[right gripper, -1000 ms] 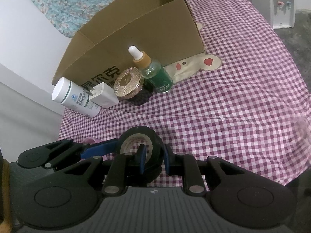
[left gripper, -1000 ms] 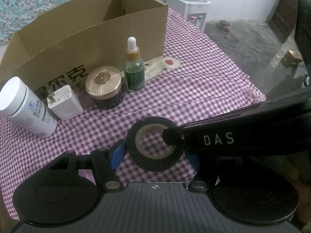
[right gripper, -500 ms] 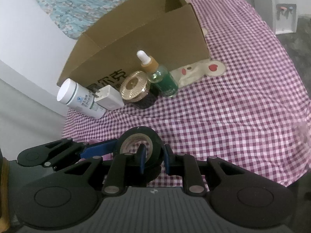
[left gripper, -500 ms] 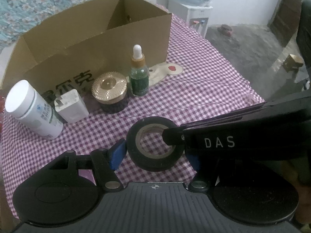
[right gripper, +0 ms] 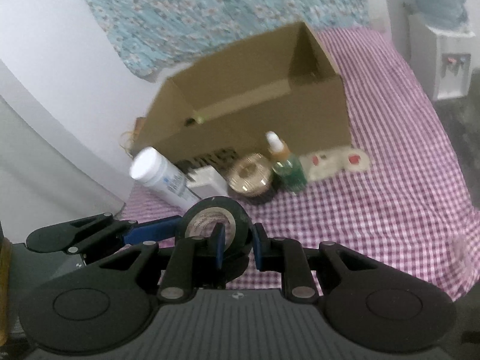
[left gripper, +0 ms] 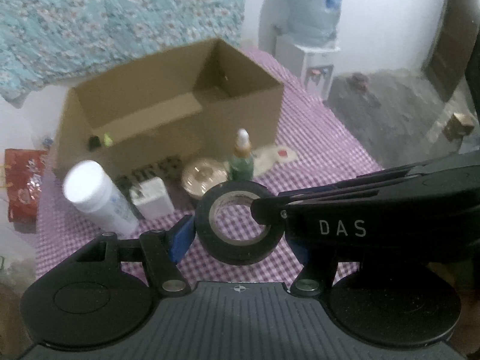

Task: Organize rigid objects
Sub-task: 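Carry the tape roll into the box and open the right gripper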

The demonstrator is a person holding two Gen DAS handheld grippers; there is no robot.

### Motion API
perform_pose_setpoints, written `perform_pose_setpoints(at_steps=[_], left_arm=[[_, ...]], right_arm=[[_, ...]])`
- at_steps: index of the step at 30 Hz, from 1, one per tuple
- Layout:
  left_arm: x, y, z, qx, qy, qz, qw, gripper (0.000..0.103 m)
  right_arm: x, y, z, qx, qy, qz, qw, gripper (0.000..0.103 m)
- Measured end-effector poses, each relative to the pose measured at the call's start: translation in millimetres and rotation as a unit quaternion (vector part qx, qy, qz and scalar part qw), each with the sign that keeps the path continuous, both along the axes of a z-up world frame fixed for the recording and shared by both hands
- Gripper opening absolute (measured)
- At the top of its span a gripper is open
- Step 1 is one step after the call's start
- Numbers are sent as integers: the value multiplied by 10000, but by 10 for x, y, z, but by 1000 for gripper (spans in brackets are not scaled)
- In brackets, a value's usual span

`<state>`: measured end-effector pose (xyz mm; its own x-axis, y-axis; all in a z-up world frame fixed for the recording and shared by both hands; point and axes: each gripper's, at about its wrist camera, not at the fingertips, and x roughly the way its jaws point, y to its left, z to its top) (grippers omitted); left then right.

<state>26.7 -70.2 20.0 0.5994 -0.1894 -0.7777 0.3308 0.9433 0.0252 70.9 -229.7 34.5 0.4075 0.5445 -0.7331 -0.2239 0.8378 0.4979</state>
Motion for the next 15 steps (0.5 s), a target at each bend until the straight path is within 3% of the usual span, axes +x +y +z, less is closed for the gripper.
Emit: perform_pose_setpoints(at_steps=[7, 15], left_arm=[[80, 233, 380, -58, -406, 280, 9988, 65], [533, 585, 727, -149, -528, 604, 9967, 65]], right_arm=[[107, 244, 393, 88, -528, 243, 9983, 22], [584, 656, 771, 339, -871, 607, 9938, 22]])
